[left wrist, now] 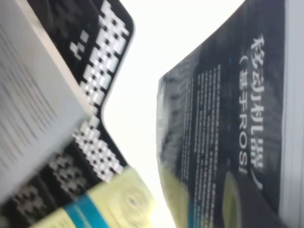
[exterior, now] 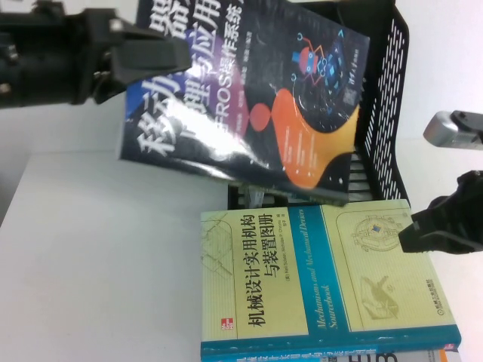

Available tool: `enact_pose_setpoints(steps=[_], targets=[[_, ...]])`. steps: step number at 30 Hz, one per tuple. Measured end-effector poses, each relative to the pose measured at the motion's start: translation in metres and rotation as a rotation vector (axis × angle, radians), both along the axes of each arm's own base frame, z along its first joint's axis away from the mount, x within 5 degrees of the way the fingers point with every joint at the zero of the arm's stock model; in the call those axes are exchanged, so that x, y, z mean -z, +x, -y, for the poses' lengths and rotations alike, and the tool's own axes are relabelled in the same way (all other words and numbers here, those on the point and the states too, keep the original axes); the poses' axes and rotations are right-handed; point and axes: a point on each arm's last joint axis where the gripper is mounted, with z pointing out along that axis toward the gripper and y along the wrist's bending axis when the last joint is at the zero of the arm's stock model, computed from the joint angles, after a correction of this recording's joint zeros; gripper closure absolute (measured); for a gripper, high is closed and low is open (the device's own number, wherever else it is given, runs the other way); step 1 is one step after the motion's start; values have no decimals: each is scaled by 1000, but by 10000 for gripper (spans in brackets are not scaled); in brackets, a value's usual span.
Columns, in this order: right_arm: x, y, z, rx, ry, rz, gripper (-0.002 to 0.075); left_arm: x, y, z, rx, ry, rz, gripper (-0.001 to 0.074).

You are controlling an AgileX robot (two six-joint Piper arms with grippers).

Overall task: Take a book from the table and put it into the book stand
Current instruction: Place the book on the book shelf

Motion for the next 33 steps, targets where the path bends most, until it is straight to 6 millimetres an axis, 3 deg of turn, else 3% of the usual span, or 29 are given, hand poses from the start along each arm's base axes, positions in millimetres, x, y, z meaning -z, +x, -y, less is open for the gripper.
enact_pose_setpoints(steps=[7, 13, 24, 33], targets=[[-2, -4, 0, -17, -4, -20, 729, -12, 3, 40, -143, 37, 96, 622], [-3, -2, 1, 3, -1, -1, 729, -8, 12, 63, -208, 72, 109, 622], [-10, 12, 3, 119, 19, 126, 729, -3, 34, 73, -284, 145, 139, 622], [-47, 28, 0, 115, 58, 274, 729, 1, 58, 84, -285, 203, 167, 622]])
